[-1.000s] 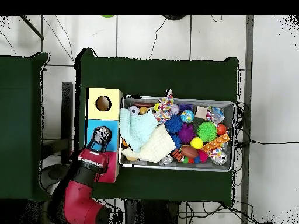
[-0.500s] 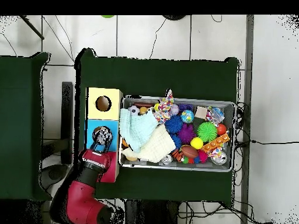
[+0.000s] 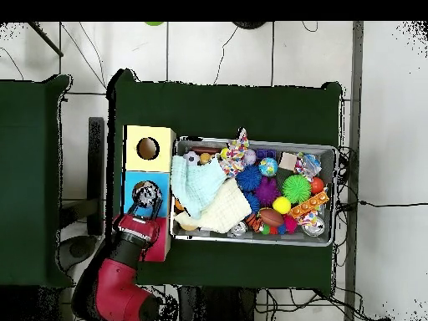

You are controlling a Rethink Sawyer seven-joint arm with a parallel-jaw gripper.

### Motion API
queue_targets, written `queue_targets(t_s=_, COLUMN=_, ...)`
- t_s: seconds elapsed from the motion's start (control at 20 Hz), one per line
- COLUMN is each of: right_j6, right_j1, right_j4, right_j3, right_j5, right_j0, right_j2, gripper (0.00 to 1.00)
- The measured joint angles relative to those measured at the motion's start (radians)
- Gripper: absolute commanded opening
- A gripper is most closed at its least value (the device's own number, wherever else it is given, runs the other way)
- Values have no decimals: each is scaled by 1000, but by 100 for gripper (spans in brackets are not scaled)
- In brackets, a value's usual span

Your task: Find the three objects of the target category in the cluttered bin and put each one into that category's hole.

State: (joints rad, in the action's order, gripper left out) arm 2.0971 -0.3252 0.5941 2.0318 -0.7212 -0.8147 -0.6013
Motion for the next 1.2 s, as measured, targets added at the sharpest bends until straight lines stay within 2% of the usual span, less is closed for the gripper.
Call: queue_targets(t_s=1.2, right_j6=0, right_j1=-17, right_j4=0, right_j3=0, right_j5=0, right_j0=-2, right_j2=0, gripper=100)
